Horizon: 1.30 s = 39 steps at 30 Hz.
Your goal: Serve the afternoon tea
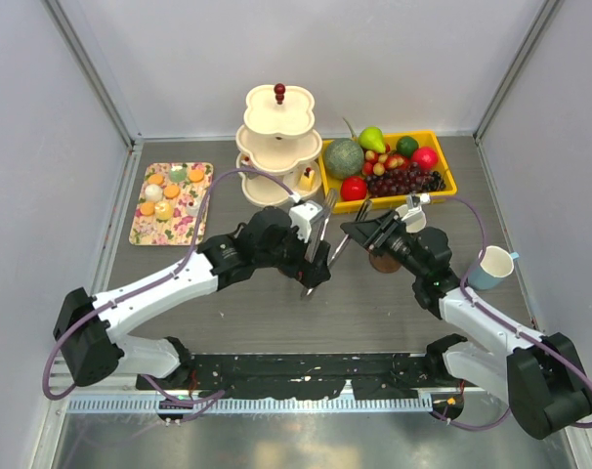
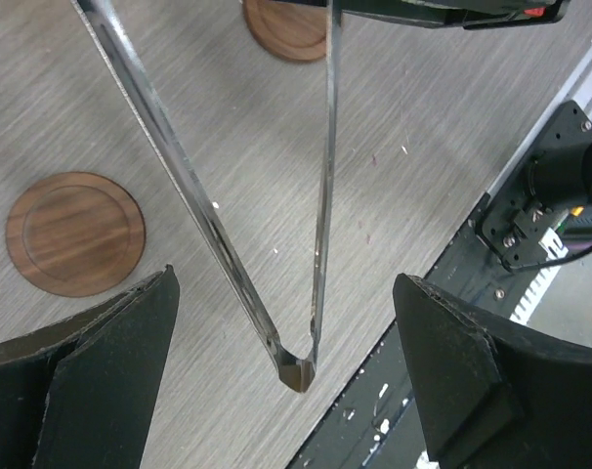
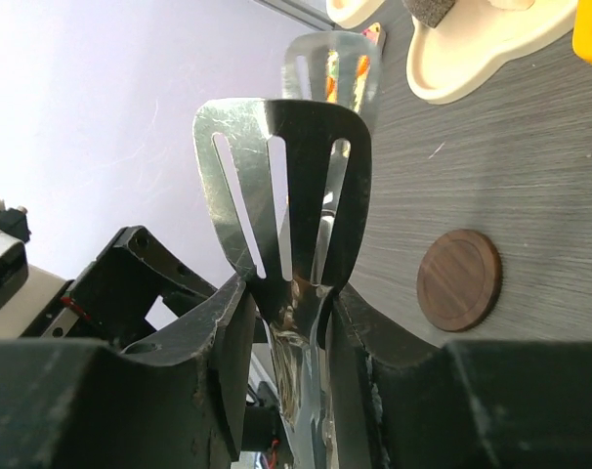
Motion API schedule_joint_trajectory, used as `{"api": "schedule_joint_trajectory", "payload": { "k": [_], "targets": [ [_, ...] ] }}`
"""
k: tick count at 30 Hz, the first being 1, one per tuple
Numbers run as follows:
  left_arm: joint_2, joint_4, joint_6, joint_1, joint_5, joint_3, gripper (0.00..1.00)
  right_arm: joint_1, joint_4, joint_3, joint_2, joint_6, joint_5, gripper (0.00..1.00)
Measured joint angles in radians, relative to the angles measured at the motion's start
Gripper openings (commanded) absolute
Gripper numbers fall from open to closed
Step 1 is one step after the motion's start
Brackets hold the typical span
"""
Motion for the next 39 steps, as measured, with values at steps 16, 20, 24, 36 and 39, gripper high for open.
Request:
{"api": "schedule_joint_trajectory", "payload": {
  "k": [16,20,24,36,39],
  "targets": [
    [0.001,0.227,0.045,-0.096,-0.204,-0.096,0.92,-0.003,-0.034,-0.037,-0.146,0.142,0.101,0.19],
    [0.034,0.243,0.054,-0.103,-0.237,-0.095,0.83,-0.003,-0.039,-0.037,-0.152,0.166,0.111,0.2],
    [0.063,0.248,0.052,-0.103,-0.255,-0.088,0.68,-0.003,-0.044,-0.038,-0.163,0.171,0.116,0.26],
    [0.076,0.245,0.027,-0.112,-0.224,-0.061,0.23,-0.003,-0.049,-0.038,-0.166,0.159,0.128,0.68],
    [0.077,0.24,0.024,-0.111,-0.224,-0.058,0.18,-0.003,-0.05,-0.038,-0.167,0.14,0.128,0.75]
  ]
}}
